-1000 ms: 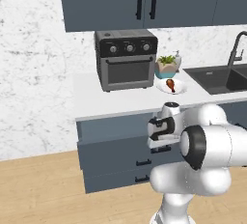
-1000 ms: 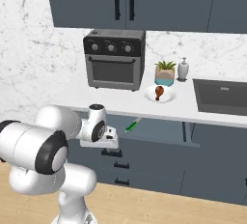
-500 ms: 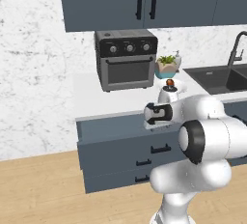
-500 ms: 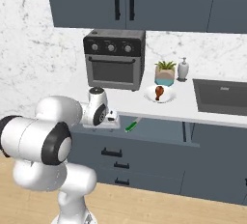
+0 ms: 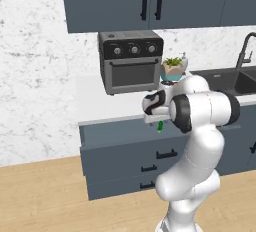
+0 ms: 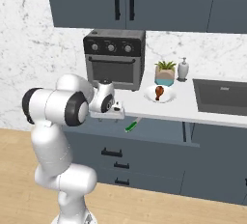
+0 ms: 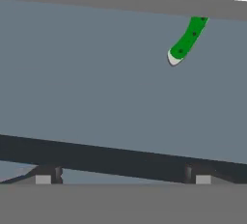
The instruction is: Pick up the knife from the drawer and place it on the cutting board. Then place the meat from the plate to the cutting board.
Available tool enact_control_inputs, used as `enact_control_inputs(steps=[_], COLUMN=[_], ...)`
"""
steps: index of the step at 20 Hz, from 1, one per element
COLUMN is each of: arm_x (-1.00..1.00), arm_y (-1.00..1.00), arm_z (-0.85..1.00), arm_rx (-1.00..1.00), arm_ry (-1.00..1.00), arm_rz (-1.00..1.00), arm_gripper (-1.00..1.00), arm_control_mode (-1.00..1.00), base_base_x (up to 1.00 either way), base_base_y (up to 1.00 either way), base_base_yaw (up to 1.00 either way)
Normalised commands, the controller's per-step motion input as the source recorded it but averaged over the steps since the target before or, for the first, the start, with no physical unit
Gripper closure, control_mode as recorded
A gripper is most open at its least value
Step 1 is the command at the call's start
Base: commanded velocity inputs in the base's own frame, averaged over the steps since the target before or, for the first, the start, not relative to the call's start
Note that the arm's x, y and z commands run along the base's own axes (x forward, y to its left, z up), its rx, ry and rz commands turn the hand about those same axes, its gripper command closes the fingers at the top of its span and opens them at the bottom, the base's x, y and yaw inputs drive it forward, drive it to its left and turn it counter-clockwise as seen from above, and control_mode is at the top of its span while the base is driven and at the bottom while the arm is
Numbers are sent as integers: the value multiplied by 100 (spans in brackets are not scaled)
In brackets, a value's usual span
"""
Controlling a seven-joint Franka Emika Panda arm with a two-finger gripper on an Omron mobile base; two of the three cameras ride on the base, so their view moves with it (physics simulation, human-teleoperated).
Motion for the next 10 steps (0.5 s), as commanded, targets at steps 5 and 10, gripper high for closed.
enact_control_inputs(steps=[5, 10], arm_x=[29, 17], arm_y=[0, 0], arm_z=[-56, -48], arm_rx=[0, 0], arm_ry=[1, 2], arm_rz=[0, 0], arm_gripper=[-100, -100], arm_control_mode=[-100, -100], base_base_x=[0, 0], base_base_y=[0, 0], base_base_yaw=[0, 0])
